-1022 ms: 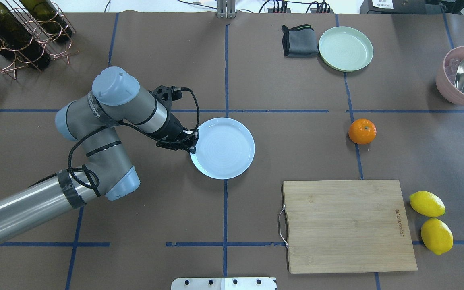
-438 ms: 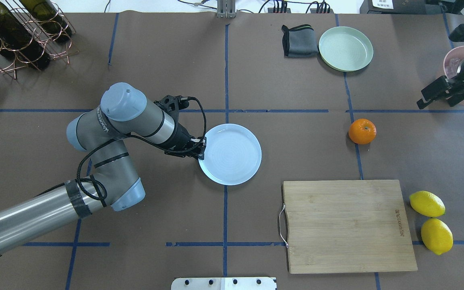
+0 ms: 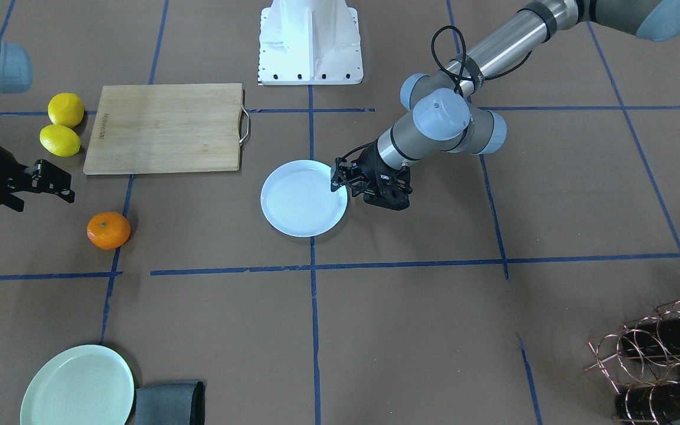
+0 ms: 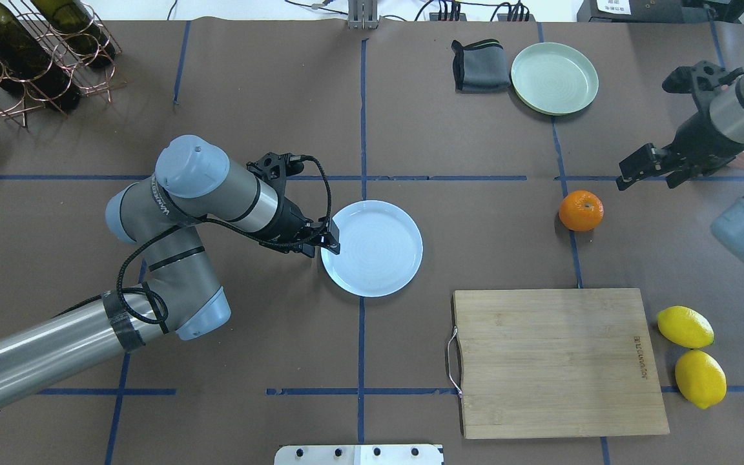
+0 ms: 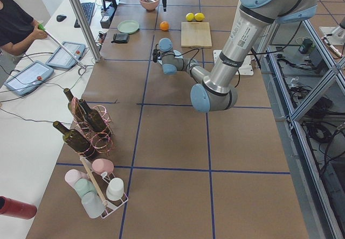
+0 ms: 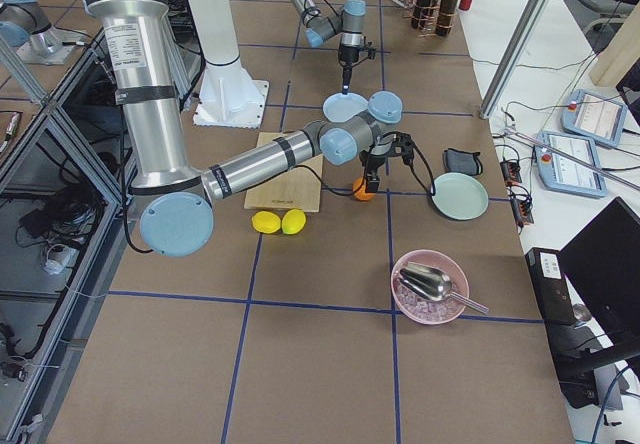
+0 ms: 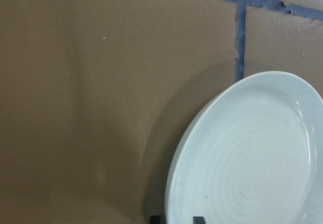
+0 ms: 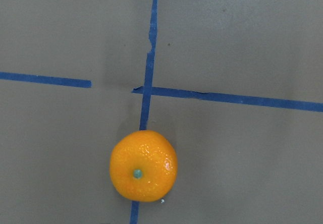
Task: Pick orange to plate
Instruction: 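Release the plate with the left gripper while the right gripper reaches over the orange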
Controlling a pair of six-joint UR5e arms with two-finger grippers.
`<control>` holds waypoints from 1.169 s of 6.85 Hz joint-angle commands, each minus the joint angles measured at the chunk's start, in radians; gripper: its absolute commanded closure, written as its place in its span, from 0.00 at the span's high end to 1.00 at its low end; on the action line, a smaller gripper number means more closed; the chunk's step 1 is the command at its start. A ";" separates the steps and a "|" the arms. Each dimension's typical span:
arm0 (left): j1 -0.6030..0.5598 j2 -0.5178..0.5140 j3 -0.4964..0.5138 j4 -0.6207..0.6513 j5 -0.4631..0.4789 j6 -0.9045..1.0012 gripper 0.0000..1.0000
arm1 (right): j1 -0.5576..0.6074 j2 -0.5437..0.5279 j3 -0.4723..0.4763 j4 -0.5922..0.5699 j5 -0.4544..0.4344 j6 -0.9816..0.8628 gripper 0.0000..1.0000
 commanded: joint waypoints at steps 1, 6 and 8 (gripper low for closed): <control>-0.003 0.010 -0.013 -0.010 0.001 0.000 0.97 | -0.091 0.027 -0.021 0.059 -0.113 0.146 1.00; -0.004 0.023 -0.058 -0.008 0.043 -0.003 0.99 | -0.181 0.047 -0.127 0.180 -0.247 0.231 1.00; -0.018 0.049 -0.131 -0.004 0.073 -0.005 0.99 | -0.187 0.059 -0.141 0.180 -0.247 0.231 1.00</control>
